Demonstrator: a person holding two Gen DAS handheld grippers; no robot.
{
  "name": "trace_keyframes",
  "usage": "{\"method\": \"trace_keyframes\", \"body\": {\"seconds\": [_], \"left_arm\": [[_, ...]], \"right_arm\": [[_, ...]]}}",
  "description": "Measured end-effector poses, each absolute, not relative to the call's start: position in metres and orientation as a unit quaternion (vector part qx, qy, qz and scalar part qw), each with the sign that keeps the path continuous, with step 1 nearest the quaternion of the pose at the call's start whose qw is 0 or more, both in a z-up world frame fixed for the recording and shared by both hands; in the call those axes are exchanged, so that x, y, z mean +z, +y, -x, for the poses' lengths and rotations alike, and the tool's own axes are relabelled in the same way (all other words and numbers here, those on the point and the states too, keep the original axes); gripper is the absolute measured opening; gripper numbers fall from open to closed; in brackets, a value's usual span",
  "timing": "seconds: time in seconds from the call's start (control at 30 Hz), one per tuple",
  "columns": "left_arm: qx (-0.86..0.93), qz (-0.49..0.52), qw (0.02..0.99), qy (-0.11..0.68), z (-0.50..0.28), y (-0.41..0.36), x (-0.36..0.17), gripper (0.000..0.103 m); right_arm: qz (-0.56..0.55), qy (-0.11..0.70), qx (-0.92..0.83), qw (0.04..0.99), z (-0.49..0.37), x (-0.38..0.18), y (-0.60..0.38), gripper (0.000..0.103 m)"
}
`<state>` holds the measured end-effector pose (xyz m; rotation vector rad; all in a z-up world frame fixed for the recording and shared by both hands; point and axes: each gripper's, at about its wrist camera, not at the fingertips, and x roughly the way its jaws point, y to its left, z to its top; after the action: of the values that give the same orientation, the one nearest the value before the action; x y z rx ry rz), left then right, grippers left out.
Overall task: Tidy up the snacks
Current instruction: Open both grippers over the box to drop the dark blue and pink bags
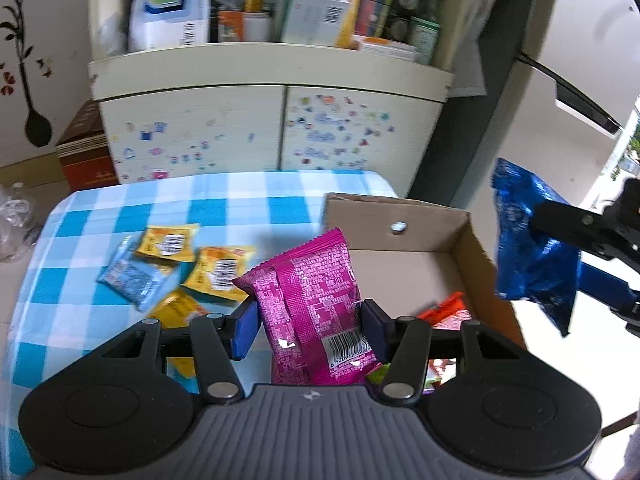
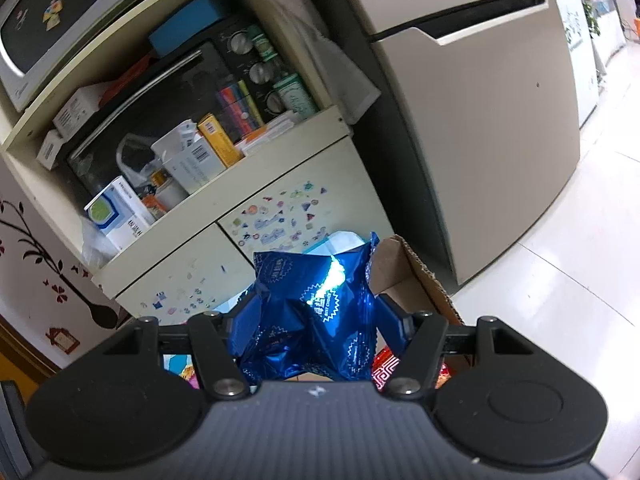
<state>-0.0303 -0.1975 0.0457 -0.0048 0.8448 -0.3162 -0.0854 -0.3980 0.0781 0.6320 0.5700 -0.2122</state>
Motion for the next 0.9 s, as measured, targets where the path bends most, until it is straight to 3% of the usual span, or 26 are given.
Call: {"method": "trace_keyframes", "body": {"seconds": [0.4,0.47,0.53,0.57,0.67,0.73,0.9], "left_arm": [[-0.187,0.002,0.889,0.417,0.022,-0.237,0.036,0.060],[-0.192,0.006,0.890,0.414,0.021,-0.239,0.036,0.064],[-0.192,0.000,0.893,0.407,0.023,-0.240,0.038,0.081],[-0.190,-0.006,0.896,0.402,0.025,-0.240,0.039,0.083],[-0.193,-0.006,0.897,0.398,0.027,-0.235,0.041,0.086],[-0.184,0.000,0.897,0.403,0.026,-0.229,0.042,0.091],[-0.168,0.004,0.900,0.403,0.024,-0.211,0.043,0.091]], "right_arm": [[-0.348,0.286,-0.123,0.884,0.080,0.064,-0.412,0.066],[-0.360,0.291,-0.124,0.878,0.076,0.061,-0.414,0.067],[-0.372,0.292,-0.125,0.872,0.074,0.058,-0.415,0.067],[-0.379,0.290,-0.125,0.870,0.074,0.058,-0.415,0.068],[-0.387,0.283,-0.125,0.869,0.075,0.059,-0.415,0.079],[-0.384,0.279,-0.125,0.871,0.076,0.061,-0.414,0.079],[-0.382,0.280,-0.113,0.874,0.074,0.063,-0.410,0.079]]}}
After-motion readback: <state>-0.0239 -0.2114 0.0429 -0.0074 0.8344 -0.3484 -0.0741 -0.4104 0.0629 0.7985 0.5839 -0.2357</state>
